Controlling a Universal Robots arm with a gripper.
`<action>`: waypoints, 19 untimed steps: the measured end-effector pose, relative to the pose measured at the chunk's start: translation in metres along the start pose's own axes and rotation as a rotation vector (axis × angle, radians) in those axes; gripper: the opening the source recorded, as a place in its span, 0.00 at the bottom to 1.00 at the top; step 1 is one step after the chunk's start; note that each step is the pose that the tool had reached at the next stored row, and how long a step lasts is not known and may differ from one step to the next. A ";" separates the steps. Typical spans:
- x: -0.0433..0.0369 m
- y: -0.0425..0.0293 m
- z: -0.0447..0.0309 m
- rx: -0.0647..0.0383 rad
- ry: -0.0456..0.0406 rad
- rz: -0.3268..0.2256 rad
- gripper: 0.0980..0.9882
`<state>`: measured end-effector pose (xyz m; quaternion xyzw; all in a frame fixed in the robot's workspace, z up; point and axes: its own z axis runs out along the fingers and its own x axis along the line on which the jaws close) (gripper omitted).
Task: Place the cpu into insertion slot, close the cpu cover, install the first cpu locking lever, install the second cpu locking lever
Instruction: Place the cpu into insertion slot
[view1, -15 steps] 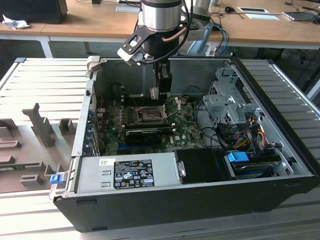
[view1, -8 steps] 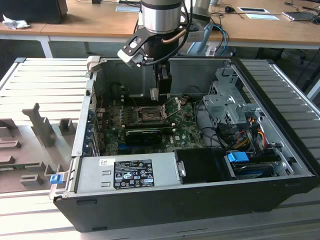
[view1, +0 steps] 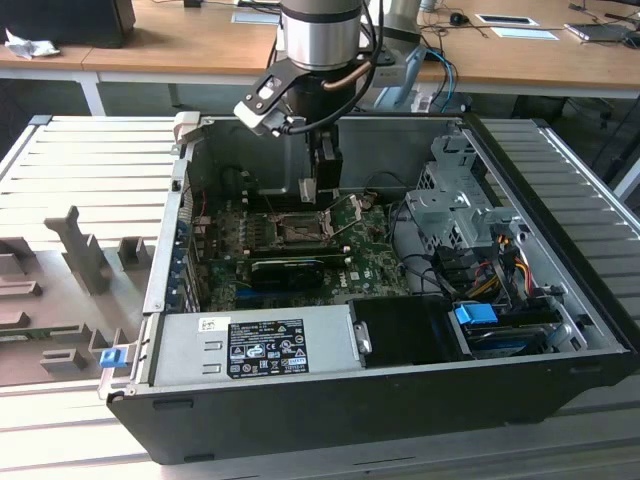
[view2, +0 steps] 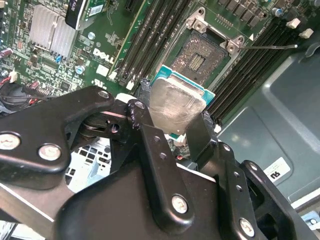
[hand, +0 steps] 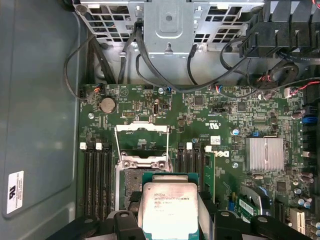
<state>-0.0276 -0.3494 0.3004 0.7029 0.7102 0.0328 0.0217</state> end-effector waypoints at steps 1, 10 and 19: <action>0.0000 -0.0002 0.0020 0.000 -0.0001 0.000 0.48; 0.0001 -0.0032 0.0138 0.000 -0.0002 0.000 0.48; 0.0000 -0.0036 0.0179 0.000 -0.0002 0.000 0.48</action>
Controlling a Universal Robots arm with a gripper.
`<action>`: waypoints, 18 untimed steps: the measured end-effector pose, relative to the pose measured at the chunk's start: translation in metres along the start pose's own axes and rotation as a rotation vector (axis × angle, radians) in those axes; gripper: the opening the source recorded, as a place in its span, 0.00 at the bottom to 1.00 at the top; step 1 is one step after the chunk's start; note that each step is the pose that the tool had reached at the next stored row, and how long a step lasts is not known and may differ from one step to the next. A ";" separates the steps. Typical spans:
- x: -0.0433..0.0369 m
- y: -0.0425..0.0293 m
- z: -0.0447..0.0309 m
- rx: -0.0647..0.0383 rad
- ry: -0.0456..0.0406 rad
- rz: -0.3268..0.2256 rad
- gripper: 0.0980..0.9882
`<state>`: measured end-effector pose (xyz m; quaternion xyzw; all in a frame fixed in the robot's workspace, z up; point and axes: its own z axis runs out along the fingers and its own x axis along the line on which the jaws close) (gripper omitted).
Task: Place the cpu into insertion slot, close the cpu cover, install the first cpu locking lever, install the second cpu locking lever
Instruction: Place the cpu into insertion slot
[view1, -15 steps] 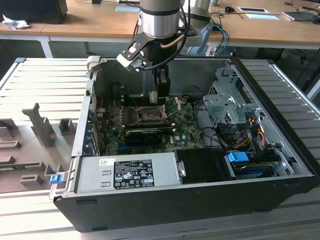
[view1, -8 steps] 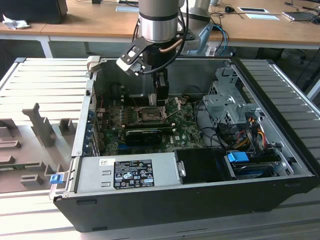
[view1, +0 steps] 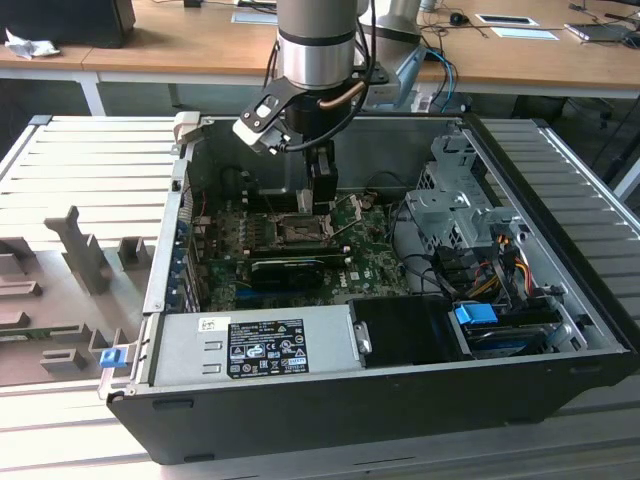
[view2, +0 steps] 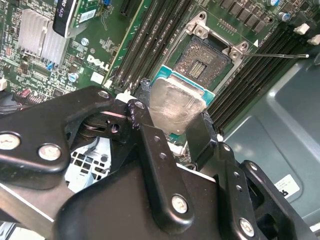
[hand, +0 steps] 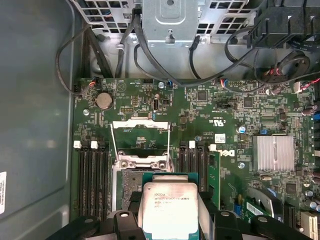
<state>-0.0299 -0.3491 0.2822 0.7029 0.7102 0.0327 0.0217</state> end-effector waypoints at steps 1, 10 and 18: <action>0.0000 0.0000 0.0003 0.000 0.0000 0.000 0.48; 0.0000 -0.0003 0.0036 0.000 0.0002 0.000 0.48; 0.0043 -0.0069 0.0175 0.000 0.0005 -0.001 0.48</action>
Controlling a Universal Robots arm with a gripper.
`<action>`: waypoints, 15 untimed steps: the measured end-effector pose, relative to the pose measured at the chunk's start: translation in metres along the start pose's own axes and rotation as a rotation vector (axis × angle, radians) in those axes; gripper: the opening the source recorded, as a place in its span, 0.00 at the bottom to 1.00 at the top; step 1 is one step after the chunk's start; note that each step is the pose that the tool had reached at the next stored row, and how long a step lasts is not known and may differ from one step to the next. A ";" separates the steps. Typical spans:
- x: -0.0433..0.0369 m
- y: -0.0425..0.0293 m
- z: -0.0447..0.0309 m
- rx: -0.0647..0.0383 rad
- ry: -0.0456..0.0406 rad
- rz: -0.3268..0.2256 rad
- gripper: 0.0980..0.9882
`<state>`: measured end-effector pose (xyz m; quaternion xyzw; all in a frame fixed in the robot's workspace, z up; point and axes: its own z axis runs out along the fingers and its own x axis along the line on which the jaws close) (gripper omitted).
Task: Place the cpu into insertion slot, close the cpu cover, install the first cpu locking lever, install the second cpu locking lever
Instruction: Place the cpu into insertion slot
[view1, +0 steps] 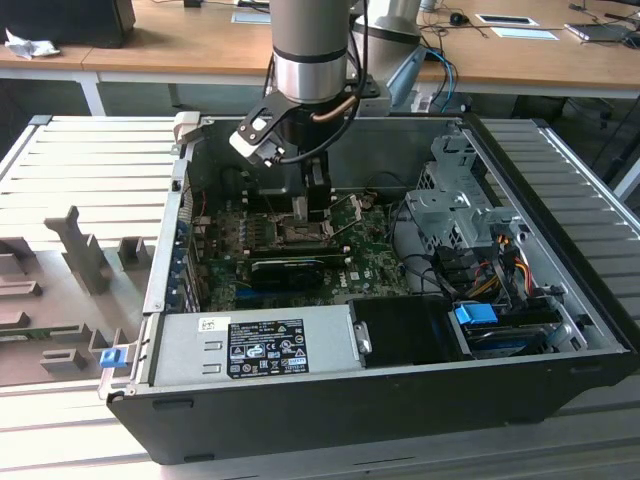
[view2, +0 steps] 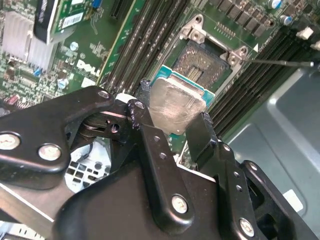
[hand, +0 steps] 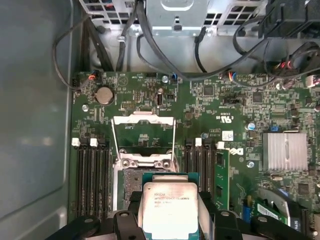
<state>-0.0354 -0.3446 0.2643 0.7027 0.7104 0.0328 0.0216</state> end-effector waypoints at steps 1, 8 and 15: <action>0.0002 -0.0012 0.0028 0.000 0.0000 0.000 0.48; 0.0017 -0.0027 0.0123 0.000 -0.0002 0.000 0.48; 0.0017 -0.0035 0.0167 0.000 -0.0002 0.000 0.48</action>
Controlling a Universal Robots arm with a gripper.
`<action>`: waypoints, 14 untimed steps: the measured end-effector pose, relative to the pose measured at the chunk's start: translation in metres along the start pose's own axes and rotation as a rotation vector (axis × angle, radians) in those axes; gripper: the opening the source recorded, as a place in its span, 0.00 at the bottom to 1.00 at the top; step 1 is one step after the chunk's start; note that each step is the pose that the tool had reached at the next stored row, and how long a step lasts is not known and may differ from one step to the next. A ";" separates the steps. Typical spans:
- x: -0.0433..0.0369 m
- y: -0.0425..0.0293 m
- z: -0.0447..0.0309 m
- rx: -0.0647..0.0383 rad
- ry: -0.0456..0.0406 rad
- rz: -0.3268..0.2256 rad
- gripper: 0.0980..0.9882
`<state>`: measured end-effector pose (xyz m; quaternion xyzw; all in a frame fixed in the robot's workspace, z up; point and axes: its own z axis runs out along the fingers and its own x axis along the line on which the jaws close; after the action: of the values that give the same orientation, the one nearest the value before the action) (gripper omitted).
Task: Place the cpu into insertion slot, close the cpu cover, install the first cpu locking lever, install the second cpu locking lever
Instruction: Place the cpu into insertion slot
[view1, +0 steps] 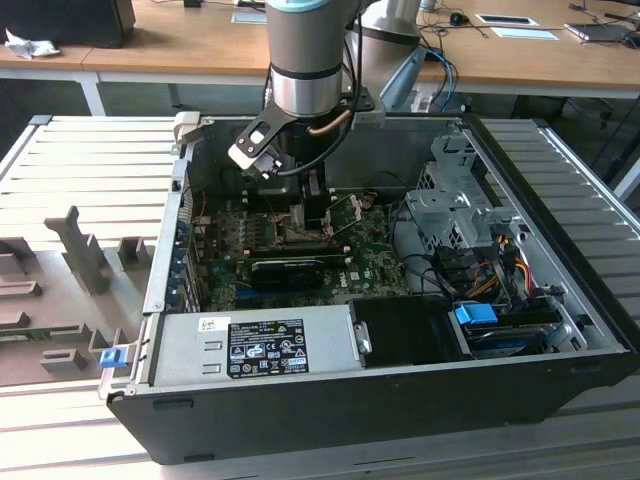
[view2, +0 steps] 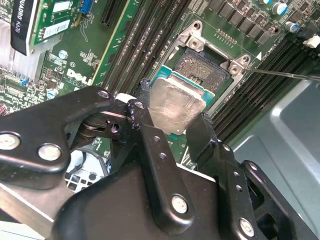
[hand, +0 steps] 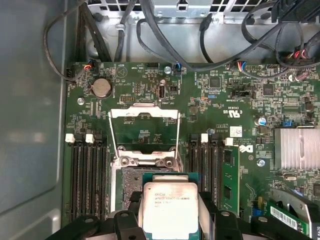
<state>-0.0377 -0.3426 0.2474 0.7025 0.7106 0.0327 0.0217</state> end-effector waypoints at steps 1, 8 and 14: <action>0.0000 0.0000 0.0005 0.000 0.0001 0.000 0.48; 0.0094 -0.0018 0.0086 0.000 0.0001 0.000 0.48; 0.0156 -0.0099 0.0221 0.000 -0.0001 -0.001 0.48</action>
<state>-0.0461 -0.3268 0.2249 0.7022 0.7109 0.0325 0.0216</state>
